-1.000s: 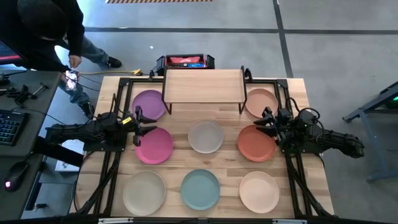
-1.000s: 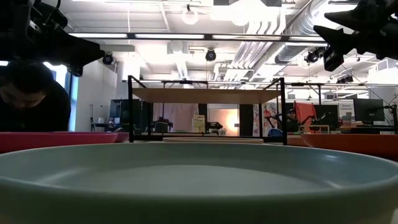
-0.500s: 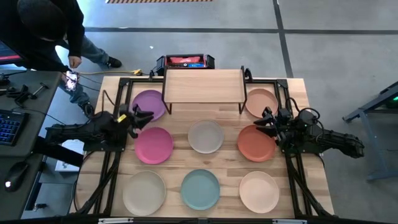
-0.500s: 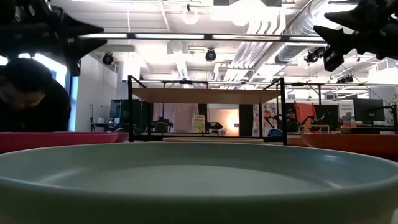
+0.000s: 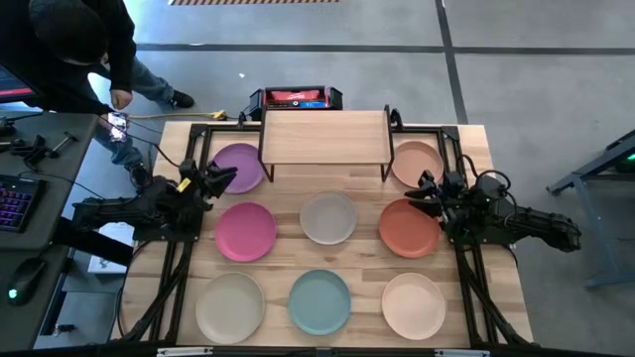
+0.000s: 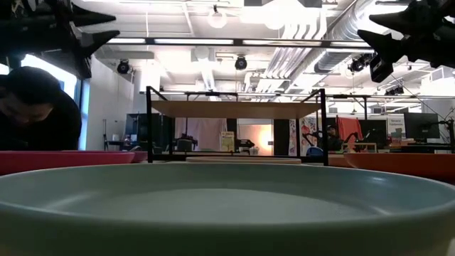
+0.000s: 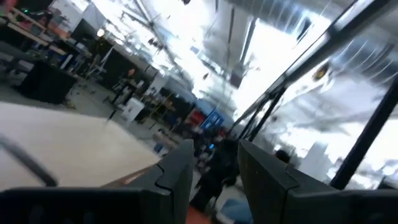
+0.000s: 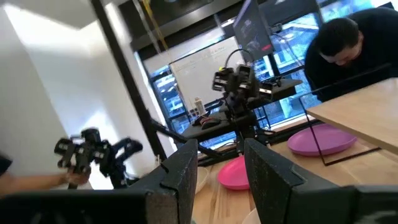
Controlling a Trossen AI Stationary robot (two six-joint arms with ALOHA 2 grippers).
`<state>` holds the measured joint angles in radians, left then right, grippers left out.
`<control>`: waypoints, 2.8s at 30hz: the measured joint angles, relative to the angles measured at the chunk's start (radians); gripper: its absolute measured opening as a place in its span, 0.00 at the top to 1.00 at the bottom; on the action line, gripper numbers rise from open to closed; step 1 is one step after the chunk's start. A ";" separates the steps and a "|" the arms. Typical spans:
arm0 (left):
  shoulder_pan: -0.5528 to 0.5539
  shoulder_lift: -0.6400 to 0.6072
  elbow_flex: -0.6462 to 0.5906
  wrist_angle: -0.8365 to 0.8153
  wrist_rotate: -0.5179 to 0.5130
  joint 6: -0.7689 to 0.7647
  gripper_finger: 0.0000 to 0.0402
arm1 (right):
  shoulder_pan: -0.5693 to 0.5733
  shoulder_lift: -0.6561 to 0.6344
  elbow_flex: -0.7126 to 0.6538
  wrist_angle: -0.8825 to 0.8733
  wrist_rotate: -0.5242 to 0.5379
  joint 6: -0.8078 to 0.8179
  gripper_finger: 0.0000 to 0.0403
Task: Place and stack plates onto a shelf
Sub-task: Put the violet plate on the shelf
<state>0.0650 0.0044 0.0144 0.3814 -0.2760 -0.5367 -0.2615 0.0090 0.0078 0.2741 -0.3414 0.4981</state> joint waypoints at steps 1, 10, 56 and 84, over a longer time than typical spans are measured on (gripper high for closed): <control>0.000 0.000 0.005 0.010 0.001 -0.010 0.71 | 0.000 0.000 0.000 0.002 0.001 0.012 0.71; -0.001 0.034 0.162 -0.029 0.018 0.043 0.71 | 0.000 0.000 0.000 0.094 0.006 0.022 0.71; 0.017 0.826 0.872 -1.366 -0.119 0.146 0.71 | 0.000 0.396 0.587 -0.421 0.104 -0.115 0.71; 0.212 1.220 0.758 -1.423 -0.023 0.375 0.71 | 0.000 0.538 0.587 -0.420 0.166 -0.103 0.71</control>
<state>0.2768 1.2241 0.7724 -1.0413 -0.2985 -0.1617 -0.2615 0.5471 0.5953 -0.1455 -0.1753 0.3951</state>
